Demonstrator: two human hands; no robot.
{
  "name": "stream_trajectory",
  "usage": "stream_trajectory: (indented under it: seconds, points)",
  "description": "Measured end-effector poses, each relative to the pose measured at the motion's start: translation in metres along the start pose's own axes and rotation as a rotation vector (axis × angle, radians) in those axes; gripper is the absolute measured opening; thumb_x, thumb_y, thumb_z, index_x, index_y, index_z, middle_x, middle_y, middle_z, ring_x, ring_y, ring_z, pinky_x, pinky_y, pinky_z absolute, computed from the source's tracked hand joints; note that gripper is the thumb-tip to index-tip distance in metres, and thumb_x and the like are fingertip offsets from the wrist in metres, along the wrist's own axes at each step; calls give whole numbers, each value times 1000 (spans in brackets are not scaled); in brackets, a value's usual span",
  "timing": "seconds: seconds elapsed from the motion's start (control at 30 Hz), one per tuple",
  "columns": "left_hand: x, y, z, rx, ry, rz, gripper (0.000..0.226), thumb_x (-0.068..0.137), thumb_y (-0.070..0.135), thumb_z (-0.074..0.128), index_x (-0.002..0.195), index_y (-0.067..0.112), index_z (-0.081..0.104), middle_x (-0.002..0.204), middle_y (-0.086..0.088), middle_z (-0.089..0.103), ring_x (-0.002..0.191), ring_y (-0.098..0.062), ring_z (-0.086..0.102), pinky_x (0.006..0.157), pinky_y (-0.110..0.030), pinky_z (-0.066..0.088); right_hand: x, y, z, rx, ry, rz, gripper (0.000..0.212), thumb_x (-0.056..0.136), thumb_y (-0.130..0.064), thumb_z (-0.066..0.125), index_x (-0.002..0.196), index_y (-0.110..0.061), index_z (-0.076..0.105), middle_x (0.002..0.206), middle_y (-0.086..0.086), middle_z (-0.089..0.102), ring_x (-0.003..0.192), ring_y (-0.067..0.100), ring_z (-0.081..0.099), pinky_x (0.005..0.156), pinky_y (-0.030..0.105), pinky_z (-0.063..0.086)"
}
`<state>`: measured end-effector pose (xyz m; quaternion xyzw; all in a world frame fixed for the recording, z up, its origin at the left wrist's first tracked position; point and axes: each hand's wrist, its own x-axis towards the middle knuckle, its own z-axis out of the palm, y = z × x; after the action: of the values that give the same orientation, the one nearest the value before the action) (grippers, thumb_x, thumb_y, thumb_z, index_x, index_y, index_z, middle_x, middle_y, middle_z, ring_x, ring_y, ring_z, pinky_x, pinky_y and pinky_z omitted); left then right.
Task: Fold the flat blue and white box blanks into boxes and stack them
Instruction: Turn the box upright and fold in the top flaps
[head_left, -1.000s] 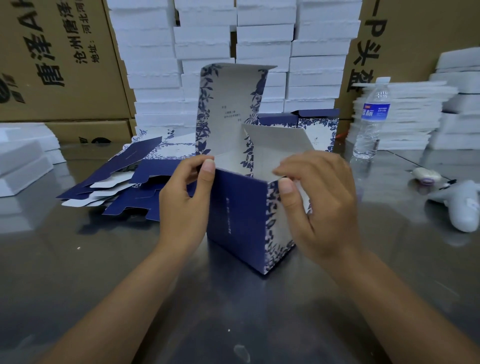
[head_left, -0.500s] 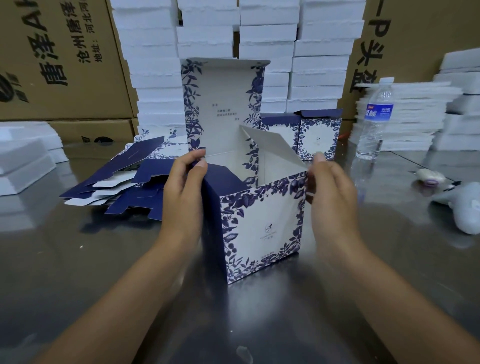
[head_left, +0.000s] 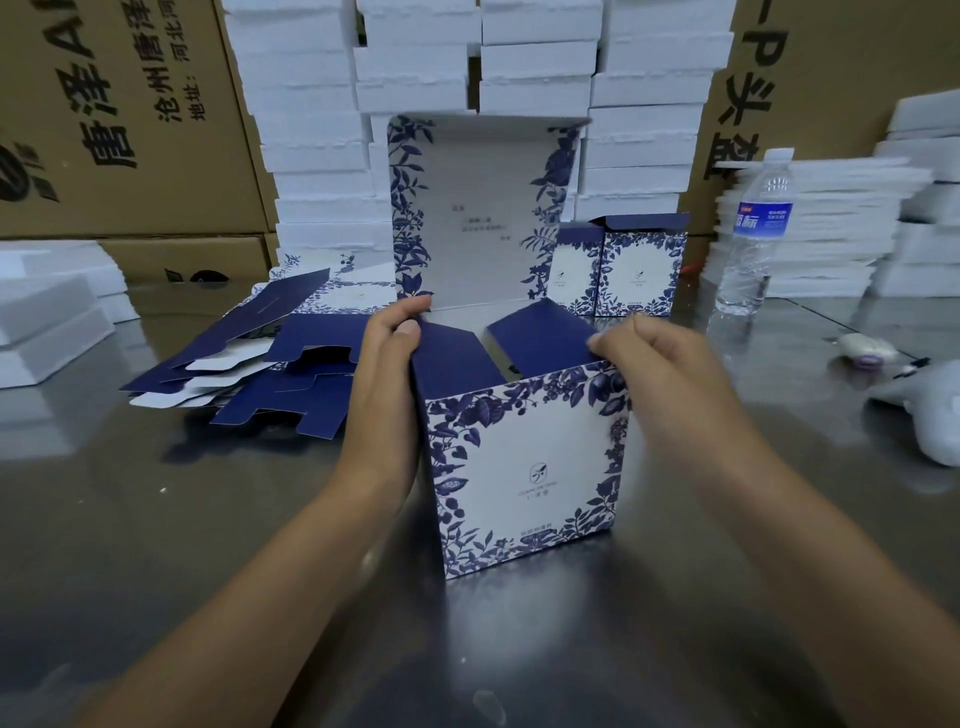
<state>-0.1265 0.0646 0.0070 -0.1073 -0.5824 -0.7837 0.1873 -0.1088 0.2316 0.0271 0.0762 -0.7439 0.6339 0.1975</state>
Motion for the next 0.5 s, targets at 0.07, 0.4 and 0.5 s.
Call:
stream_trajectory:
  seconds: [0.07, 0.4, 0.5]
  points:
    - [0, 0, 0, 17, 8, 10, 26, 98, 22, 37, 99, 33, 61, 102, 13, 65, 93, -8, 63, 86, -31, 50, 0, -2, -2, -83, 20, -23, 29, 85, -17, 53, 59, -6, 48, 46, -9, 55, 51, 11, 48, 56, 28, 38]
    - [2, 0, -2, -53, -52, -37, 25, 96, 19, 39, 101, 27, 62, 97, 10, 67, 87, -10, 63, 76, -30, 49, -7, -18, -16, -434, -45, -106, 37, 87, -15, 49, 54, -14, 33, 44, -9, 34, 45, 5, 31, 50, 28, 25]
    - [3, 0, -3, -37, -86, -27, 26, 96, 17, 38, 101, 27, 61, 87, 17, 69, 80, -3, 64, 68, -22, 52, -6, -23, -15, -183, -90, 57, 28, 86, -12, 49, 58, -13, 50, 53, 0, 45, 42, 8, 45, 49, 23, 36]
